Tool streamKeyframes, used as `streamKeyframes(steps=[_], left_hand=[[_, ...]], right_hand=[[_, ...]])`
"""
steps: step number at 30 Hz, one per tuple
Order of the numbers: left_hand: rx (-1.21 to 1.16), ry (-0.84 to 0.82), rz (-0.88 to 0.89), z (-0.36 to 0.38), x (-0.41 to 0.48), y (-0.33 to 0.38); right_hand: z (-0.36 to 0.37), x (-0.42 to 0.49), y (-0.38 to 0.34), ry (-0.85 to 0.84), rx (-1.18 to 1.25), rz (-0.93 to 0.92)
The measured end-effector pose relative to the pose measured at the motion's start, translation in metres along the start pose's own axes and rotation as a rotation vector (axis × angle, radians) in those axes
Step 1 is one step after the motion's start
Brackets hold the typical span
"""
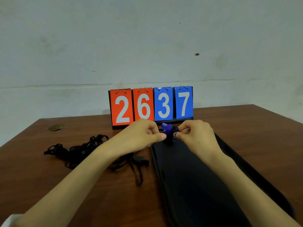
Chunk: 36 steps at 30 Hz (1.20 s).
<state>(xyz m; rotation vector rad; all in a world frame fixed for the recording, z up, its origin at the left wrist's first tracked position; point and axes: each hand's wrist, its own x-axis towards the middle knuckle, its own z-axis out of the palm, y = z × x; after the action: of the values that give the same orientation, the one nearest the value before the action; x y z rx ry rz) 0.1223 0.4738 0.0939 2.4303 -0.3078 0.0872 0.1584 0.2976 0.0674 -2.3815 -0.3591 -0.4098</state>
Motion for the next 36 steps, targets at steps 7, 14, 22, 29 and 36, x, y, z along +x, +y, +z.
streamKeyframes(steps=[7,14,22,29,36], left_hand=[[0.007,0.103,0.09,-0.018,-0.004,-0.001],[-0.044,0.121,0.091,-0.022,-0.002,-0.004],[-0.165,-0.016,-0.011,-0.008,-0.001,-0.008],[-0.253,0.08,-0.02,0.0,0.0,-0.004],[-0.097,0.144,0.052,0.007,0.004,-0.011]], right_hand=[[-0.001,-0.004,-0.008,-0.295,0.069,-0.132],[-0.007,-0.01,-0.017,-0.567,0.468,-0.185],[-0.02,-0.01,-0.021,-0.555,0.742,-0.084],[-0.016,-0.003,-0.014,-0.3,0.871,0.112],[-0.012,0.005,-0.002,-0.06,0.806,0.236]])
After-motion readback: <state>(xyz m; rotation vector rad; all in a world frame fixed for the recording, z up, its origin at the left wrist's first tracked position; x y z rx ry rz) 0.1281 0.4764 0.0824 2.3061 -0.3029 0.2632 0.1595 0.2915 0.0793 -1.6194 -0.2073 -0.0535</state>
